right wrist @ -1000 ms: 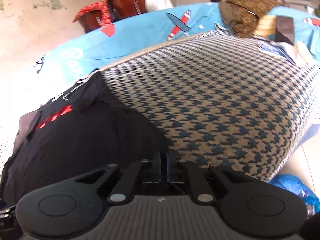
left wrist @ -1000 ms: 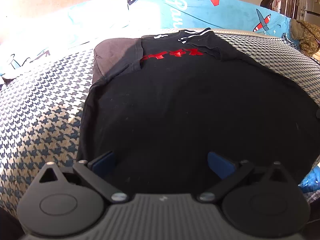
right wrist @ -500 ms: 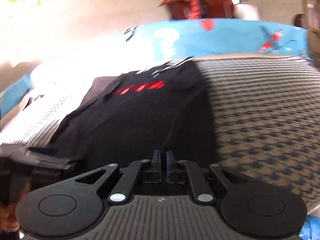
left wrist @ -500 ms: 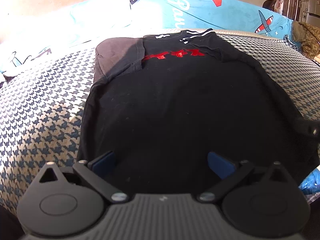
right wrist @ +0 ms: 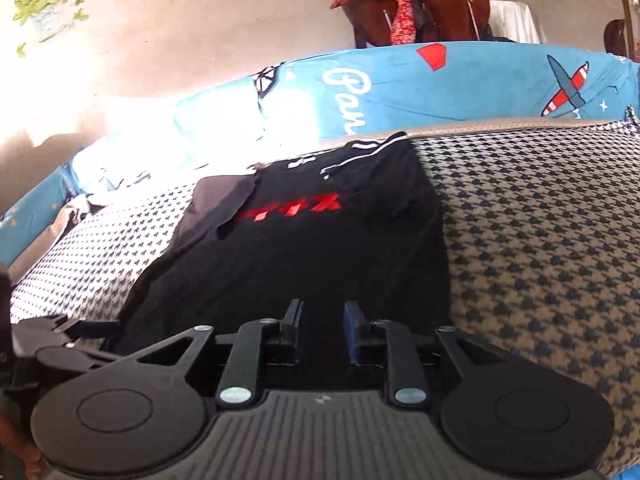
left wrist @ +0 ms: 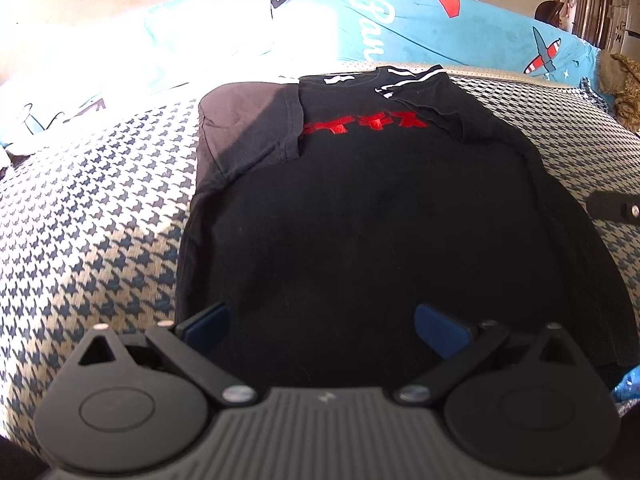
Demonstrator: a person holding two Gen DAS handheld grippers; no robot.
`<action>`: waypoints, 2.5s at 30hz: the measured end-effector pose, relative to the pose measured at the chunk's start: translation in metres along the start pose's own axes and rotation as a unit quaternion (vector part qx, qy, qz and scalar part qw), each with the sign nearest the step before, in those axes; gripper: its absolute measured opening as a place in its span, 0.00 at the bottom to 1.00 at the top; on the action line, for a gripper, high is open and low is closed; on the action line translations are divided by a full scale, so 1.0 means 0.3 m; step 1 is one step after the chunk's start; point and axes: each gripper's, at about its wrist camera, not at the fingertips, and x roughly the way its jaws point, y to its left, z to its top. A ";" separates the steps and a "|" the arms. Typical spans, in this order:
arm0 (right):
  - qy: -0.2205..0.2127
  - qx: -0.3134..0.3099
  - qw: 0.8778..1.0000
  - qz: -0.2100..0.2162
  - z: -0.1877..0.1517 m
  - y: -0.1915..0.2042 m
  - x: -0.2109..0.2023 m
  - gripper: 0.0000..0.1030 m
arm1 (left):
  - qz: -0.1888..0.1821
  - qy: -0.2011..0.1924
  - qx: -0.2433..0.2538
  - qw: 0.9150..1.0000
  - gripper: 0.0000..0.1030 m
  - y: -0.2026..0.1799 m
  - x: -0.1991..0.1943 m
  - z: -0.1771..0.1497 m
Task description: Fold clothes
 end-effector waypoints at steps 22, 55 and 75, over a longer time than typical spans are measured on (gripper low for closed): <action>0.009 0.075 0.996 -0.053 0.206 -0.176 0.254 0.27 | 0.008 0.009 0.025 1.000 1.00 0.022 0.138 0.169; 0.013 0.161 0.987 -0.026 0.344 -0.395 0.557 0.46 | -0.019 0.025 -0.038 0.999 1.00 0.089 0.208 0.283; 0.009 0.154 0.988 -0.009 0.351 -0.379 0.604 0.13 | -0.026 0.027 -0.025 0.999 1.00 0.073 0.196 0.271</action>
